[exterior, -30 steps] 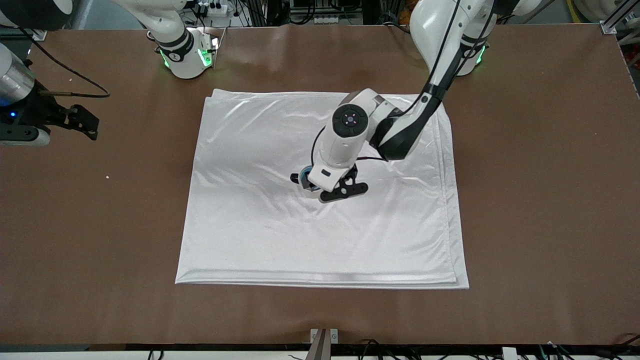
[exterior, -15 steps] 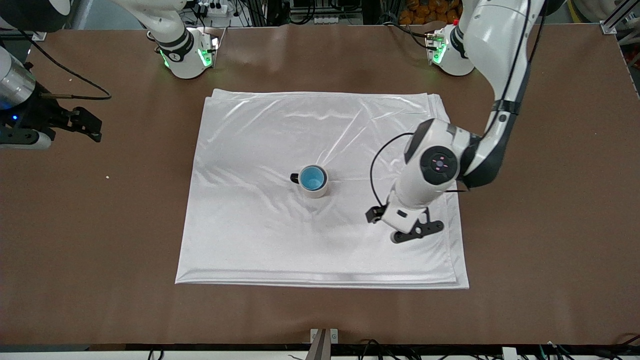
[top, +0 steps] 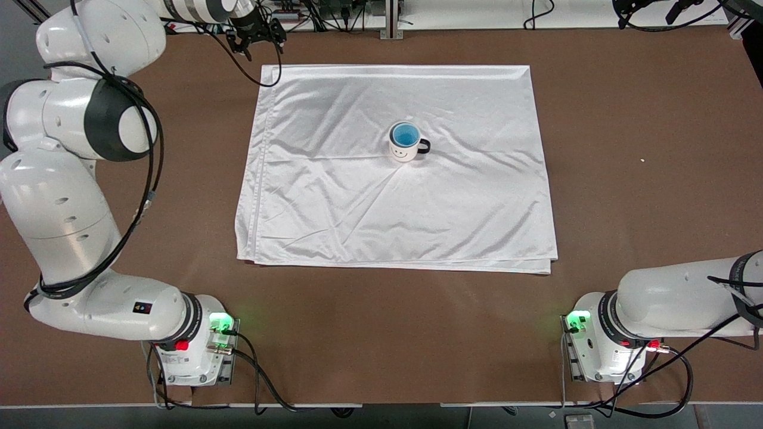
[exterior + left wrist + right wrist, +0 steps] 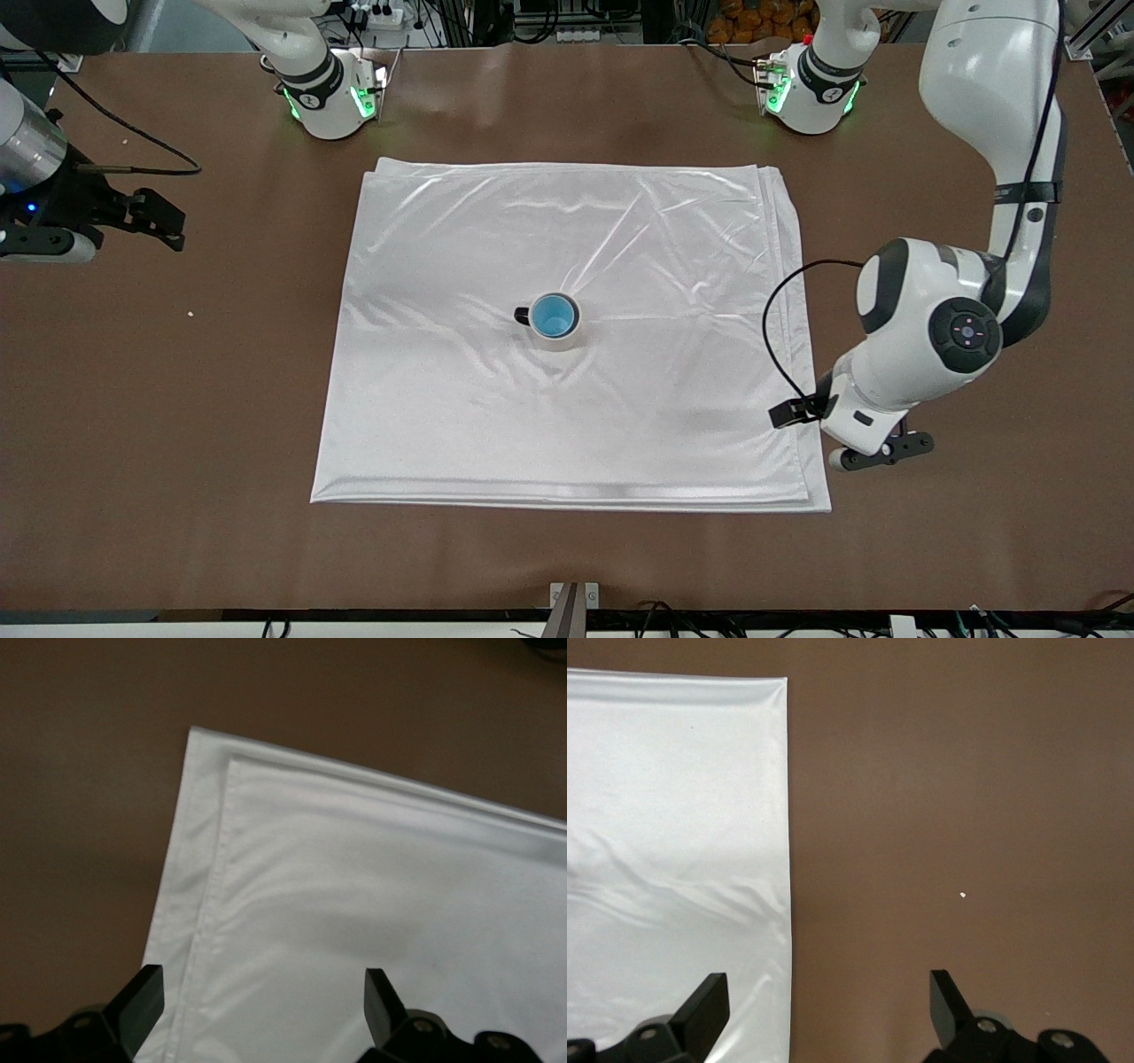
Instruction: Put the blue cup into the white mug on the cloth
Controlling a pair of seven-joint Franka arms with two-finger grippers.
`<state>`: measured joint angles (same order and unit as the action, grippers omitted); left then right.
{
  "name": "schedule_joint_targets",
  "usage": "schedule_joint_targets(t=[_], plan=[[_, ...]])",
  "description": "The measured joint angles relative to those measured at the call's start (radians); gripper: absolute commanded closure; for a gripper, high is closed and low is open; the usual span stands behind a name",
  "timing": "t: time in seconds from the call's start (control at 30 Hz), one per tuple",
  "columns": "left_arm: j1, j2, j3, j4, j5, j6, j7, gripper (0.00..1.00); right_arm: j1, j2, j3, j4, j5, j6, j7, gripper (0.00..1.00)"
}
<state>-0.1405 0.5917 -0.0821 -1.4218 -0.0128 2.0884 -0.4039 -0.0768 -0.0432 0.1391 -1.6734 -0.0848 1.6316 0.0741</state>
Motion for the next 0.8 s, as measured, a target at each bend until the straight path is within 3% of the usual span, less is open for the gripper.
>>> schedule_joint_targets(t=[0.17, 0.57, 0.8], plan=[[0.060, -0.021, 0.000, 0.000, 0.000, -0.048, 0.110, 0.00, 0.047, 0.000, -0.062, 0.000, 0.000, 0.002, 0.000, 0.00], [0.160, -0.097, -0.006, -0.012, 0.000, -0.232, 0.303, 0.00, 0.038, 0.005, -0.098, 0.000, 0.028, 0.001, 0.000, 0.00], [0.161, -0.191, -0.018, -0.099, 0.000, -0.271, 0.298, 0.00, 0.018, 0.011, -0.107, -0.006, 0.058, 0.001, -0.006, 0.00]])
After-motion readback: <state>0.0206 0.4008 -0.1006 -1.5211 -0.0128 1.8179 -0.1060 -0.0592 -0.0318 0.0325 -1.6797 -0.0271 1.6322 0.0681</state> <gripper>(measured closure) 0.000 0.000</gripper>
